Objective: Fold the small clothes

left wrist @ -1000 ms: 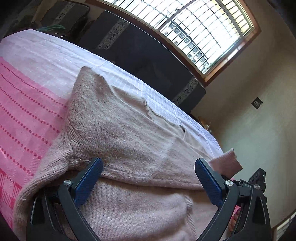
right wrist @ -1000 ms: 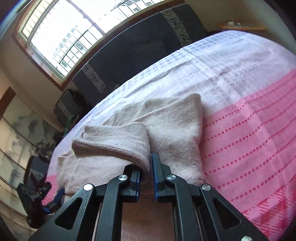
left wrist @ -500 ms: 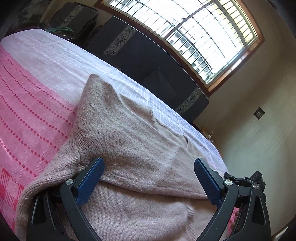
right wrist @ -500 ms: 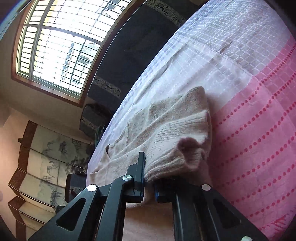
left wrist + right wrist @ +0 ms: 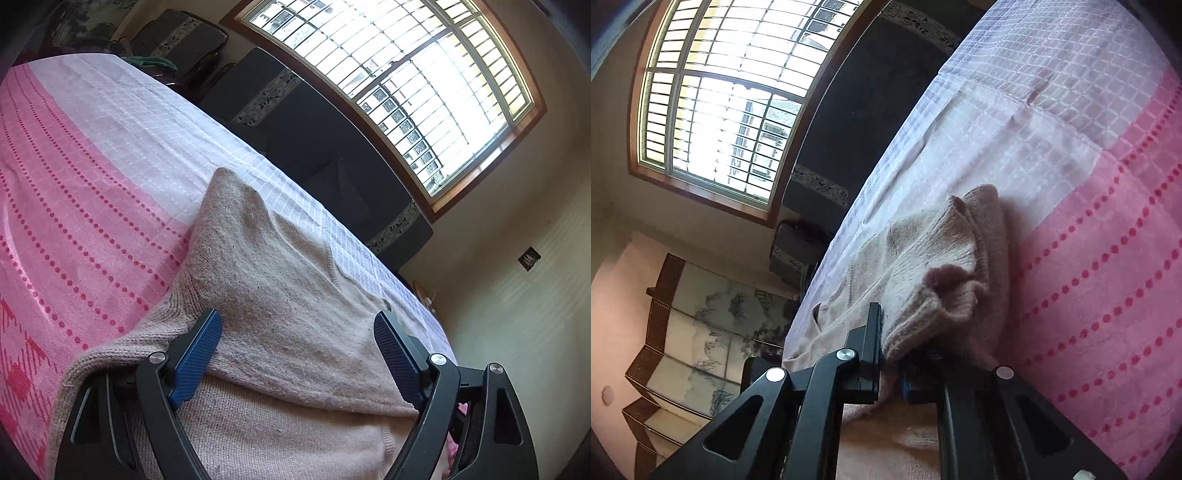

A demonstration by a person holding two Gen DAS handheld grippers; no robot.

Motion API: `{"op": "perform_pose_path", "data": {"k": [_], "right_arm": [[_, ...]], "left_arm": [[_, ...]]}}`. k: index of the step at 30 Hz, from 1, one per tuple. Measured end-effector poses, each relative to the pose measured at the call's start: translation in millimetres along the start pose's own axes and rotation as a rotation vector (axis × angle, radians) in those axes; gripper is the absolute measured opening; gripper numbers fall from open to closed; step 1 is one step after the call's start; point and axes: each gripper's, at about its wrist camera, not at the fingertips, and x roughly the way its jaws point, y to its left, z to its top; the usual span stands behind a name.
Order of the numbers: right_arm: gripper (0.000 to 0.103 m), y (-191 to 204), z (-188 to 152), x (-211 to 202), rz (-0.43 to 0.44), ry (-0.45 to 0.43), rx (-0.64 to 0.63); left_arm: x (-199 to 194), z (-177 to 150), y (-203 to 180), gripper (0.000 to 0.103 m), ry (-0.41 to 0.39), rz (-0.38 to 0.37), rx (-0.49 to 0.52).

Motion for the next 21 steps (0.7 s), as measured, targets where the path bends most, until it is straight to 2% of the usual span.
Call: {"op": "perform_pose_path", "data": {"k": [3,5,7,8,9,11,12,13,15,17,18,19,20,21], "right_arm": [[0.016,4,0,1,0.004,0.002,0.003],[0.027,5,-3,1,0.005,0.017,0.021],[0.046,10,-6,1,0.017,0.016,0.014],[0.051,14,-7,0,0.005,0.011,-0.002],[0.055,20,-7,1,-0.014,0.009,-0.022],[0.055,25,-9,6,-0.044,0.022,-0.057],[0.049,25,-11,9,-0.072,0.027,-0.074],[0.033,26,-12,11,-0.097,0.028,-0.099],[0.011,22,-14,15,-0.123,0.038,-0.103],[0.011,18,-14,16,-0.089,0.033,-0.077],[0.011,19,-14,16,-0.076,0.03,-0.081],[0.011,23,-15,17,-0.029,0.027,-0.082],[0.01,27,-15,16,0.053,0.018,-0.081],[0.009,31,-16,15,0.096,0.007,-0.089]], "left_arm": [[1,0,-1,0.085,0.002,0.002,0.002],[2,0,-1,0.085,0.003,0.001,0.002],[2,1,-2,0.085,0.002,-0.001,0.001],[2,1,-2,0.085,0.001,-0.002,0.0],[1,1,-1,0.085,-0.001,-0.006,-0.002],[0,2,1,0.085,-0.01,-0.02,-0.011],[0,2,2,0.084,-0.016,-0.025,-0.018],[-1,4,6,0.079,-0.025,-0.031,-0.029],[-2,7,16,0.065,-0.047,-0.027,-0.076],[-2,11,29,0.048,-0.067,-0.013,-0.133],[-3,13,33,0.044,-0.081,0.0,-0.15],[-4,14,35,0.04,-0.096,0.018,-0.158],[-5,14,37,0.04,-0.111,0.033,-0.162],[-7,14,38,0.04,-0.127,0.052,-0.168]]}}
